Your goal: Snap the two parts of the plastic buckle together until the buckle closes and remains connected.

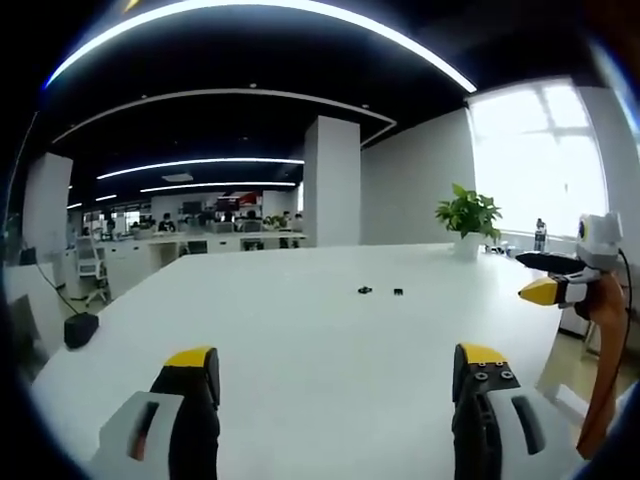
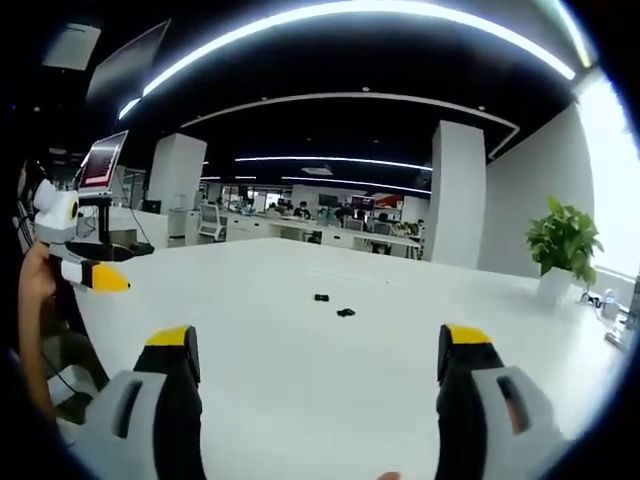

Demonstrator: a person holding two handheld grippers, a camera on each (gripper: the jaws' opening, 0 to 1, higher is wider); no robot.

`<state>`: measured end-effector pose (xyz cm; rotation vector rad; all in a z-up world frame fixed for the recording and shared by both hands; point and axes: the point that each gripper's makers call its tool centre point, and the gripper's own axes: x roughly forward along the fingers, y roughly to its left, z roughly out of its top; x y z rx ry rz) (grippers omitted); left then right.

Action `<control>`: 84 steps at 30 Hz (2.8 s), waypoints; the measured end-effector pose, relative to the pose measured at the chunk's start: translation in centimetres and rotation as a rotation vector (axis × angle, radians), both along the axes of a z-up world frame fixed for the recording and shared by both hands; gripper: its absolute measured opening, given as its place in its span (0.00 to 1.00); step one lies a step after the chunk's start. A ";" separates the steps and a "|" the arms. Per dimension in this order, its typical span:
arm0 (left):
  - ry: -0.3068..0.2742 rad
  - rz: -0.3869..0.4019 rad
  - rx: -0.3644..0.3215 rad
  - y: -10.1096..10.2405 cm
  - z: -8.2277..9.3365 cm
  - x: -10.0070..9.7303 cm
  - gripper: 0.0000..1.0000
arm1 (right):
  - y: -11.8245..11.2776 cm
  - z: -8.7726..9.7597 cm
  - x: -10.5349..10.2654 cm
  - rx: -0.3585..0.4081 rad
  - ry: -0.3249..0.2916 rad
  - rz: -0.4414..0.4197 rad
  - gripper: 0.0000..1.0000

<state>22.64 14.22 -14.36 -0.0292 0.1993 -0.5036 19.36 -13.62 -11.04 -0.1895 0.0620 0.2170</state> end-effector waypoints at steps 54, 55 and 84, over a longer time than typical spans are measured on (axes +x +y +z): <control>-0.001 -0.007 0.010 0.7 -0.4 0.3 0.98 | 0.6 -1.2 8.5 0.005 0.105 0.218 1.00; 0.000 -0.007 0.011 0.7 -0.4 0.3 0.98 | 0.5 -1.2 8.6 0.002 0.106 0.219 1.00; 0.004 -0.004 0.017 0.9 -0.4 0.2 0.98 | -1.5 -0.8 14.0 0.055 0.066 0.267 1.00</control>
